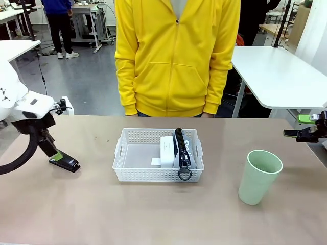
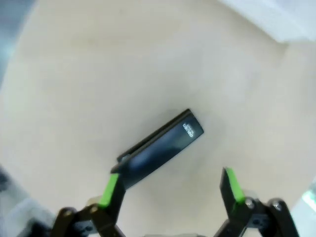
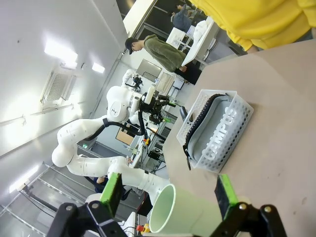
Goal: Efficiently arrange items inside the basket to fit them all.
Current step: Pick up the Stapler and place it inside the Organizing basket.
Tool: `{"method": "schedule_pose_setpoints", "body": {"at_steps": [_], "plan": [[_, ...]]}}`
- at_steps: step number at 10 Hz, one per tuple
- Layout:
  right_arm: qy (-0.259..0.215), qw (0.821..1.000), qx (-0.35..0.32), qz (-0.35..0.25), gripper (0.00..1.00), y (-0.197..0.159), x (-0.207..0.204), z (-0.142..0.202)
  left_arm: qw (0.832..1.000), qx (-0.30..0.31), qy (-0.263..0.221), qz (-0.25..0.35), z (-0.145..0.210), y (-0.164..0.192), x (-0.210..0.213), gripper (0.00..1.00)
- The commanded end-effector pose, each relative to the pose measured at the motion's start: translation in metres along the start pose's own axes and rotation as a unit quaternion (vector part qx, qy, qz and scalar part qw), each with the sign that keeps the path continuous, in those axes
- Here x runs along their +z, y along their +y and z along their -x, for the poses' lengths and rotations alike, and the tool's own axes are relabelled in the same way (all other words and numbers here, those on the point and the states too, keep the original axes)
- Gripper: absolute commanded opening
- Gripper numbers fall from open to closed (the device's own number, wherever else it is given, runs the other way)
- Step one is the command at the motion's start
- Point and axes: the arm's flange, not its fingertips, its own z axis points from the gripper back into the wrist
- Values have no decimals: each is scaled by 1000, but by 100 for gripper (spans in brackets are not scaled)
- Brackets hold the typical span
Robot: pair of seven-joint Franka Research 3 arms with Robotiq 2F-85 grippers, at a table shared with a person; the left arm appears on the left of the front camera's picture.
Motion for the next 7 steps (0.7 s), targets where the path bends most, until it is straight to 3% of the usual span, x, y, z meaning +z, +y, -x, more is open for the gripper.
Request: {"method": "schedule_pose_setpoints", "body": {"at_steps": [1,2,4,5,6,7], "plan": [[2,1000,-8,-2,100,4,-1,-2,946,-305,-65,85,15,-5,-10,100],[2,1000,-8,-2,100,4,-1,-2,915,-385,-84,82,16,-9,-13,100],[2,1000,-8,-2,100,4,-1,-2,875,-474,-78,68,19,-17,-15,100],[2,1000,-8,-2,100,4,-1,-2,871,-487,-43,49,19,-18,-19,100],[2,1000,-8,-2,100,4,-1,-2,880,-475,-6,28,21,-14,-23,100],[2,1000,-8,-2,100,4,-1,-2,916,-401,30,-11,20,-12,-20,100]]}}
